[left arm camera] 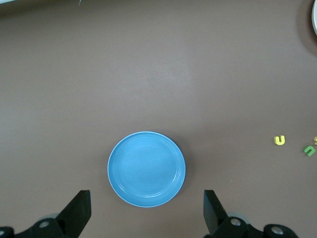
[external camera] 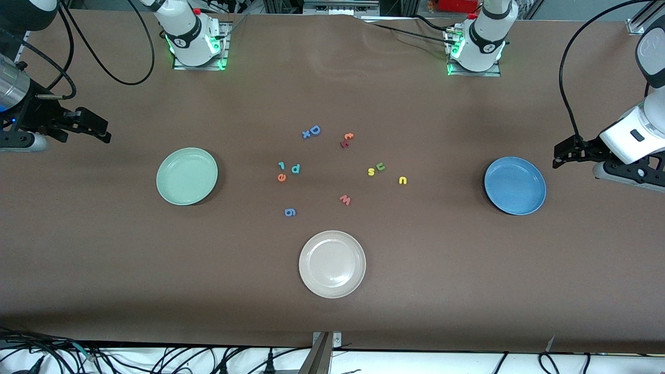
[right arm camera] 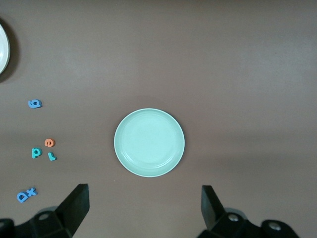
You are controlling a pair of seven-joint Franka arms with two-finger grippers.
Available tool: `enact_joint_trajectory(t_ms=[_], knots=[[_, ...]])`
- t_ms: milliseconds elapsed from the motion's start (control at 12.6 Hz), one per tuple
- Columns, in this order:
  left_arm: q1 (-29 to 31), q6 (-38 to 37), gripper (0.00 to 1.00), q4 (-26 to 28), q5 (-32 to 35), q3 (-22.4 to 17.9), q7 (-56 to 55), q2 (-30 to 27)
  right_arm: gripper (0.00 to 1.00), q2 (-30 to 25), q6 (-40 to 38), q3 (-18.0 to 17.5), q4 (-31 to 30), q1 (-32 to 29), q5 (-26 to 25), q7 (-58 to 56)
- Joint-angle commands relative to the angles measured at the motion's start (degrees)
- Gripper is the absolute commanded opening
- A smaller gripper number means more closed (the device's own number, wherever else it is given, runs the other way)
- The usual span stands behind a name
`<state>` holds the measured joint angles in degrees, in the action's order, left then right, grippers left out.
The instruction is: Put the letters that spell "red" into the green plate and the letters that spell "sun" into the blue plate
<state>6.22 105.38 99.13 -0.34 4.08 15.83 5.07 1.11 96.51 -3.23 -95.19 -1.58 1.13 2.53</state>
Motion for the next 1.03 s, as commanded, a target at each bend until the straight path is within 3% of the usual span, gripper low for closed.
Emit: enact_joint_trajectory(t_ms=[0,950], knots=[[0.11,-1.5,1.0,-1.92,-0.98,0.13,0.52,0.81,1.0,-1.11,0.25,-0.55,-0.88,-0.35,-0.52,0.98],[0.11,-1.5,1.0,-1.92,-1.06,0.13,0.52,0.81,1.0,-1.02,-0.35,-0.55,-0.52,-0.35,-0.69,2.13]])
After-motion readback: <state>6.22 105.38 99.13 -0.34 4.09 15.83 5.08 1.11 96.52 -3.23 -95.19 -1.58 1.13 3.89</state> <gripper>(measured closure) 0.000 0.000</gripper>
